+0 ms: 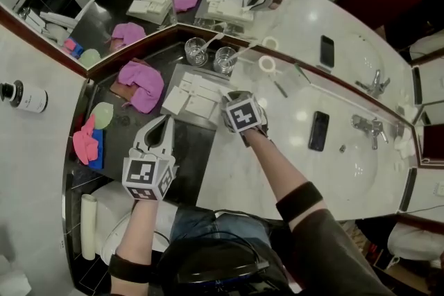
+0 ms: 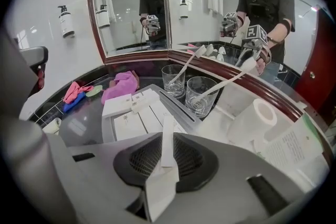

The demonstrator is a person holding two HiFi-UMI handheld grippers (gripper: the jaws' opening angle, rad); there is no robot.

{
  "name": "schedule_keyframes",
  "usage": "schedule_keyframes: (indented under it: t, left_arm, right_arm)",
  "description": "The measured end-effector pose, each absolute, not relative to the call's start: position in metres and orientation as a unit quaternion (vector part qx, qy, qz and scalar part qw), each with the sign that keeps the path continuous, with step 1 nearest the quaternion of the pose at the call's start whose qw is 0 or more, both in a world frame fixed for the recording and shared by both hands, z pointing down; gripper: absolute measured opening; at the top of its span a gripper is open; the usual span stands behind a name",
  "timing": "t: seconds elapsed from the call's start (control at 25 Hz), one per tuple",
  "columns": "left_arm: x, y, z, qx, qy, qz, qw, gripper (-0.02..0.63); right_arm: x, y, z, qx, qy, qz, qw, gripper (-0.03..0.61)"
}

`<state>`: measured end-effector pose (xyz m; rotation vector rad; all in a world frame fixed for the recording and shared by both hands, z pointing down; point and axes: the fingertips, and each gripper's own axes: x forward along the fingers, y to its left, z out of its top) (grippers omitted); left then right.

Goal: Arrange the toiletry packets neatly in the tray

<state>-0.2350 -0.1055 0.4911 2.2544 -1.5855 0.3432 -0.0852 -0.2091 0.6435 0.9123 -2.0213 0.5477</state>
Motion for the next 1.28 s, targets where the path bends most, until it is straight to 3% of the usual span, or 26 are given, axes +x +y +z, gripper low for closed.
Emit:
schedule_keyframes:
  t: [0.76,1.28]
  left_arm:
    - [-0.161,-0.088,0.459,0.823,-0.530,0.135,0.153,0.002]
    - [-0.120,-0.058,0.445,0.821,-0.529,0.154,0.147,0.002]
  right_arm:
    - [0.005,-0.096,0.588,0.269,-0.864,0.062,0.422,0.080]
    - [0.064,-0.015,0.659,0.202,-0.852,0.043,0.480,0.083]
